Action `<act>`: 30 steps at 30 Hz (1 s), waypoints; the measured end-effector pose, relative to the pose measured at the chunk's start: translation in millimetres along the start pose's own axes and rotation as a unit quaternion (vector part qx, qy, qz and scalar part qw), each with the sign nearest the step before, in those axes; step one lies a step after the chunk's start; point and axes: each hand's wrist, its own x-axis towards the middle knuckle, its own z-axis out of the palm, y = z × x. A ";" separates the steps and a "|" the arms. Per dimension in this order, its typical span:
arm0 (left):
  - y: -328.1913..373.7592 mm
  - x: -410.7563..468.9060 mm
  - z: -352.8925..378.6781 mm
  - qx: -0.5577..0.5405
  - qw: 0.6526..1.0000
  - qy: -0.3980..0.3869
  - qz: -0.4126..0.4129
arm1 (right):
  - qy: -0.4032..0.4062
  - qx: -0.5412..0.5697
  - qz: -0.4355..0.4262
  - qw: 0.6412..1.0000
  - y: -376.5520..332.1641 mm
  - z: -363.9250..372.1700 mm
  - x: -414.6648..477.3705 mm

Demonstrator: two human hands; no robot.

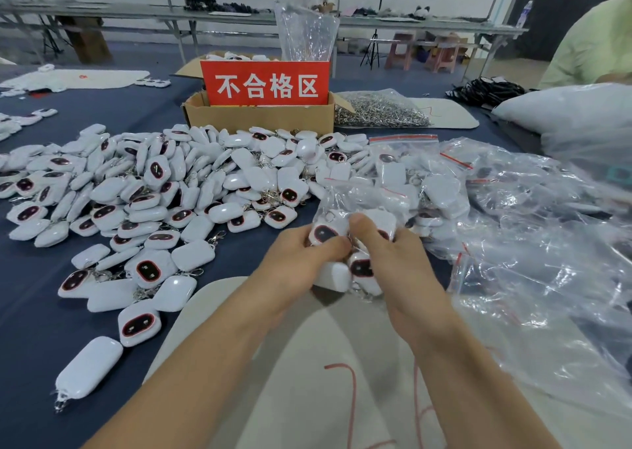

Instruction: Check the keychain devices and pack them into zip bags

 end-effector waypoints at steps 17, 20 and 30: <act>1.8 -0.4 3.1 -0.024 0.991 0.111 0.067 | -0.028 -0.043 -0.054 0.997 -15.3 -15.0 -4.1; 0.6 -6.2 1.8 -0.036 0.992 0.075 0.098 | 0.046 -0.034 -0.075 0.996 -30.1 -32.1 -0.2; -8.5 -7.6 0.8 0.082 0.985 0.115 0.097 | 0.214 -0.135 -0.011 0.967 -88.6 -105.9 47.6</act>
